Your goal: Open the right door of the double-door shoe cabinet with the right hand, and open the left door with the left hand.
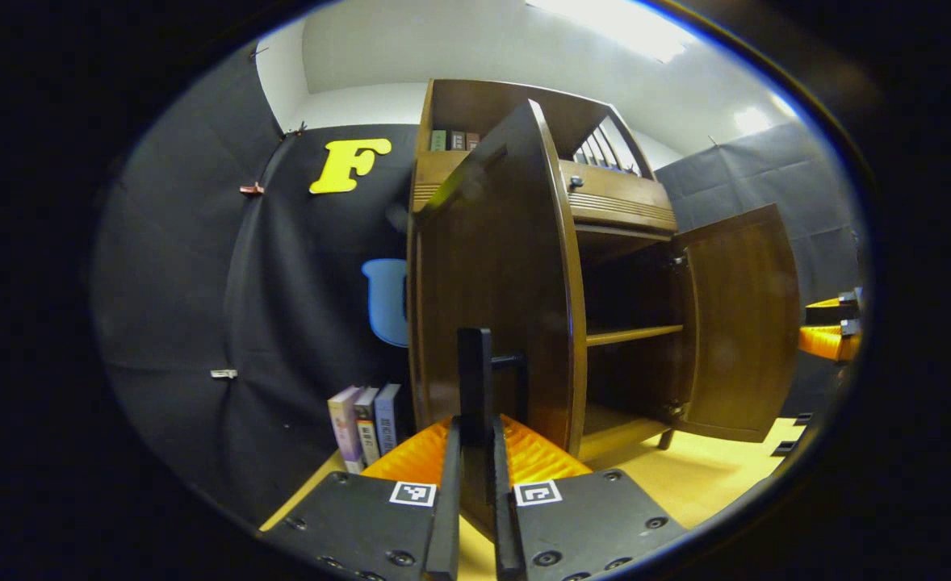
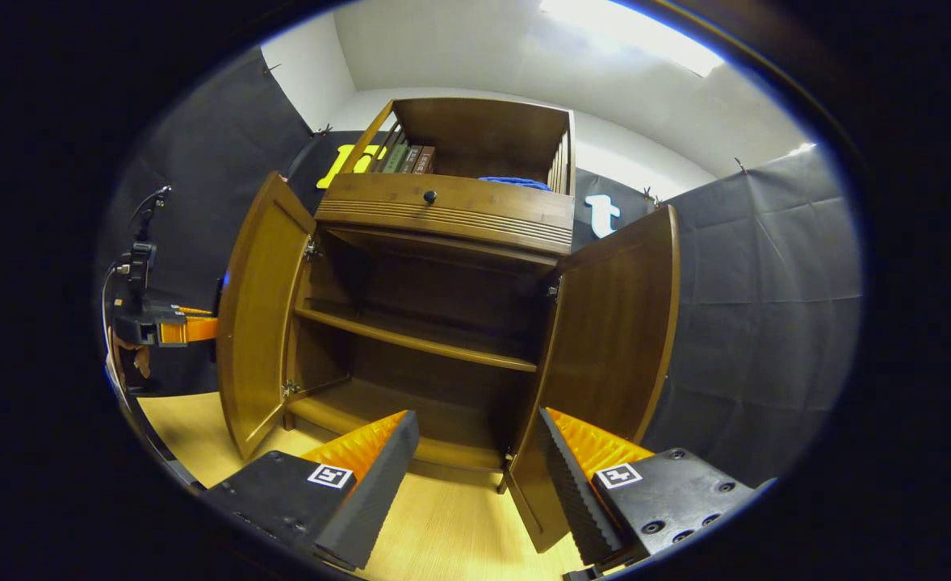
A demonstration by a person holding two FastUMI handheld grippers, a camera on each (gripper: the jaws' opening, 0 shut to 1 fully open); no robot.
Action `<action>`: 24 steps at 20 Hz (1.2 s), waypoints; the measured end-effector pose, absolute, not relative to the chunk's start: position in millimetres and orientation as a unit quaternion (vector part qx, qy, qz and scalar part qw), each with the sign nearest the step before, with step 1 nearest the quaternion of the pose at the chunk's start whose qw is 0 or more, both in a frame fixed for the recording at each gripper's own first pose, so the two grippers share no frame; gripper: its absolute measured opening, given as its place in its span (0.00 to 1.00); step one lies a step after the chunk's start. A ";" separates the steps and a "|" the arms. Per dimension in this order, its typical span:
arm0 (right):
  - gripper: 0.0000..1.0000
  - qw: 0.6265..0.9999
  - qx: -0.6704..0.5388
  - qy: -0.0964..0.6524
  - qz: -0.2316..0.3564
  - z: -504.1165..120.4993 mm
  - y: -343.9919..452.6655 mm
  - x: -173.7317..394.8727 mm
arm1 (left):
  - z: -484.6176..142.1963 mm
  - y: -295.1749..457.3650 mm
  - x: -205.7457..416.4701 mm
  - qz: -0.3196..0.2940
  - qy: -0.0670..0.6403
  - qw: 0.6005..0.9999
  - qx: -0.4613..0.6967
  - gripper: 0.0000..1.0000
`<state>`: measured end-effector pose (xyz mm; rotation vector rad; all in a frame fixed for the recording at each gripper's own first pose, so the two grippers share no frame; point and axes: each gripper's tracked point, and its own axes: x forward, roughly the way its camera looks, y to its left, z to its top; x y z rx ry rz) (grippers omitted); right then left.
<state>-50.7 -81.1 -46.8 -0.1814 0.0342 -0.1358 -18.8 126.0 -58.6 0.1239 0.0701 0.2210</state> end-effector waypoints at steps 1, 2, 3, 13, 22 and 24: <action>0.93 0.994 -0.087 0.022 -0.066 -50.3 -79.1 -48.9 | -62.8 135.7 -20.7 0.127 0.043 0.989 0.064 0.21; 0.93 0.994 -0.084 0.026 -0.062 -53.4 -76.6 -48.1 | -64.8 145.3 -21.7 0.141 0.047 0.987 0.062 0.17; 0.93 0.994 -0.083 0.029 -0.060 -55.7 -74.5 -47.5 | -64.5 152.6 -23.4 0.152 0.048 0.985 0.059 0.19; 0.93 0.994 -0.094 0.029 -0.052 -52.9 -72.2 -37.4 | -61.0 166.6 -55.5 0.167 0.067 0.984 0.008 0.06; 0.94 0.997 -0.059 0.049 -0.031 -54.6 -62.3 -21.0 | -5.3 108.7 -95.5 0.147 0.039 0.988 0.039 0.05; 0.94 0.997 -0.048 0.052 -0.027 -53.3 -57.4 -21.2 | -3.8 91.7 -87.1 0.129 0.042 0.990 0.045 0.10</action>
